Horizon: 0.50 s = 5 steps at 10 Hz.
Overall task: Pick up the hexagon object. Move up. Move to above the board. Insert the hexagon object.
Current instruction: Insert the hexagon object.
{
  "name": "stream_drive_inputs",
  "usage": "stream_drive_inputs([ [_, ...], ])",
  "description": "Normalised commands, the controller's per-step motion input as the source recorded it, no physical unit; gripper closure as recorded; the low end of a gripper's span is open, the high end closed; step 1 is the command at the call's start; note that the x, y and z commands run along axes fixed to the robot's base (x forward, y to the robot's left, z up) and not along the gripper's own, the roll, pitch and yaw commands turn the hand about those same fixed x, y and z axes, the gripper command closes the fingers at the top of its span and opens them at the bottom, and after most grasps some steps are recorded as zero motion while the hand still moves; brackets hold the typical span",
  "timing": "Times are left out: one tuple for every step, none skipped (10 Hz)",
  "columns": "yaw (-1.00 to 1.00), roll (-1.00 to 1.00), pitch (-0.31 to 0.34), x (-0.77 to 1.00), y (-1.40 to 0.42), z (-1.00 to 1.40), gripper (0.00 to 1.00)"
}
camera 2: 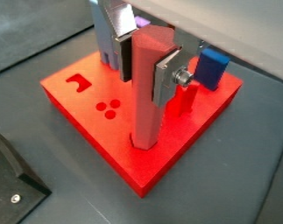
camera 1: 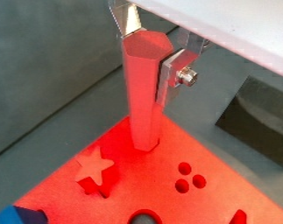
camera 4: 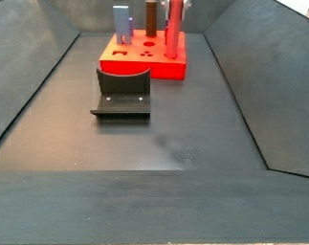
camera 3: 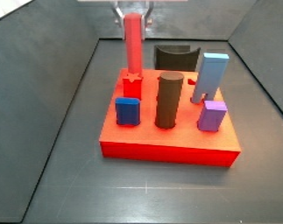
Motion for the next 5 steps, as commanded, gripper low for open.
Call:
stream_drive_inputs([
  [0.00,-0.01,0.000,0.11,0.00,-0.73,1.00],
  [0.00,-0.07,0.000,0.20,0.04,-0.47,1.00],
  [-0.14,-0.09,-0.019,0.00,0.00,-0.21,1.00],
  [-0.02,-0.08,-0.039,0.00,0.03,-0.07,1.00],
  [0.00,0.00,0.000,0.00,0.00,0.00,1.00],
])
